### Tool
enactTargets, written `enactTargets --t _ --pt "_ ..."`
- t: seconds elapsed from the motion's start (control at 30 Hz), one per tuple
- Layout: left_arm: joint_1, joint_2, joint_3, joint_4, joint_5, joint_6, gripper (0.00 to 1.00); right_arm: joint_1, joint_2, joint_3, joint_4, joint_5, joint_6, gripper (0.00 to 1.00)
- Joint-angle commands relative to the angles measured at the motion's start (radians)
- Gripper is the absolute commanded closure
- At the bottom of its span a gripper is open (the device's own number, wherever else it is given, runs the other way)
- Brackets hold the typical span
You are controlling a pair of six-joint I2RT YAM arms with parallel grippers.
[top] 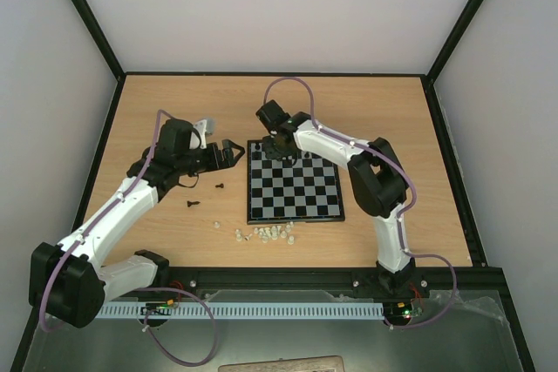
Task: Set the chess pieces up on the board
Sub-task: Pick up the chess piece from the chessboard, then place the chess piece on the chessboard.
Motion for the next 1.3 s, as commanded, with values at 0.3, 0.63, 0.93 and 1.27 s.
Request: enactTargets --t 0.3,0.63,0.93,1.27 --pt "0.013 -0.012 -0.015 0.006 0.017 0.007 0.01 0.004 0.026 0.028 -0.086 0.036 -0.004 0.78" --pt "0.016 -0.010 -0.019 0.006 0.013 0.006 0.01 -0.001 -0.032 0.019 -0.090 0.059 -0.001 0.94" --pt "0.019 -0.007 -0.020 0.006 0.012 0.006 0.01 -0.081 -0.119 0.035 -0.118 0.086 0.002 0.92" --pt "0.023 0.000 -0.019 0.003 0.011 0.006 0.01 -0.162 0.006 0.108 -0.131 0.060 0.006 0.92"
